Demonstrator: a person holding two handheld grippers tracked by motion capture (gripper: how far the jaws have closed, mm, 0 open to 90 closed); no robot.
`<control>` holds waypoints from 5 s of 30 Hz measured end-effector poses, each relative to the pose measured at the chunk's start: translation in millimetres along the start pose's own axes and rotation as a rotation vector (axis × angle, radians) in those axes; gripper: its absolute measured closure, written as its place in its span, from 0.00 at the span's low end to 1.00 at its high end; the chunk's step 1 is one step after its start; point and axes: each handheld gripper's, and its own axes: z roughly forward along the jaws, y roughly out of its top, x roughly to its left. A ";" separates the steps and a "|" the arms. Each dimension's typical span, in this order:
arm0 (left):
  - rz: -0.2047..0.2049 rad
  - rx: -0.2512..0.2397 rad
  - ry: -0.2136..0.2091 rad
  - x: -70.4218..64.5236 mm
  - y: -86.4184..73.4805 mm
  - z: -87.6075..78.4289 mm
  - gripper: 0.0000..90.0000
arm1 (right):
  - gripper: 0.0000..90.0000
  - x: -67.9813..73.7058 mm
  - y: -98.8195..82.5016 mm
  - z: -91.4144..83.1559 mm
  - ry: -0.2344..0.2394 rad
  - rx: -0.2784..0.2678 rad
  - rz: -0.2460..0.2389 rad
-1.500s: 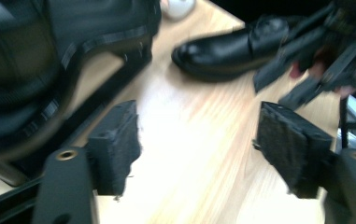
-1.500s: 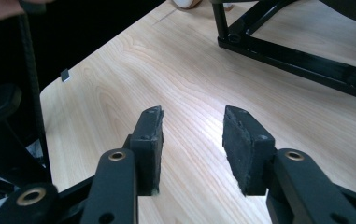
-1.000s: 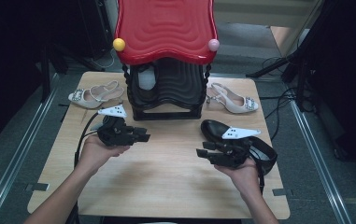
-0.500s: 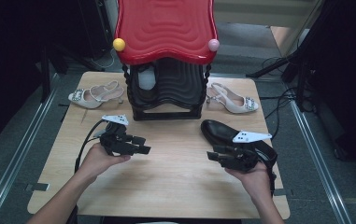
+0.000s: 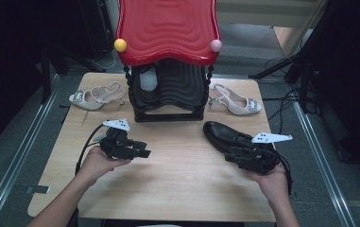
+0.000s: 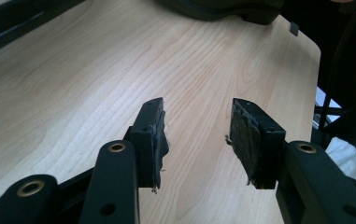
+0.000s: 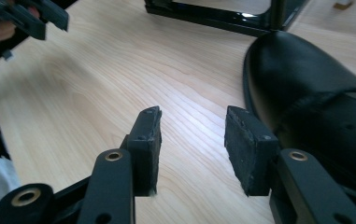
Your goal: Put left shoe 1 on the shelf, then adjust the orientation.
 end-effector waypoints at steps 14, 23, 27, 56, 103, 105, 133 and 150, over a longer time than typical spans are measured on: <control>-0.074 0.018 -0.010 4.9 0.8 0.4 0.52 | 0.65 -17.5 -1.9 -22.5 -0.047 0.008 0.016; -0.070 0.043 -0.004 4.4 1.2 2.7 0.52 | 0.67 -28.6 -6.4 -33.4 -0.082 0.032 0.014; -0.065 0.044 0.006 5.1 1.0 2.8 0.50 | 0.68 -34.5 -8.7 -40.3 -0.101 0.036 0.025; -0.093 0.029 0.018 7.7 1.0 0.6 0.52 | 0.87 -54.3 4.6 6.8 -0.119 0.164 0.132; -0.155 0.011 0.056 -1.5 -20.0 -9.1 0.62 | 0.88 60.1 70.9 137.4 0.112 0.225 -0.044; -0.157 0.011 0.052 -1.0 -19.9 -8.9 0.64 | 0.88 63.4 69.2 142.3 0.115 0.230 -0.036; -0.132 -0.003 0.072 7.7 22.0 11.3 0.95 | 1.00 -2.1 76.2 66.9 0.059 0.087 -0.044; -0.141 0.023 0.072 -1.9 10.9 50.2 0.97 | 1.00 -18.1 55.4 97.7 0.033 0.172 -0.032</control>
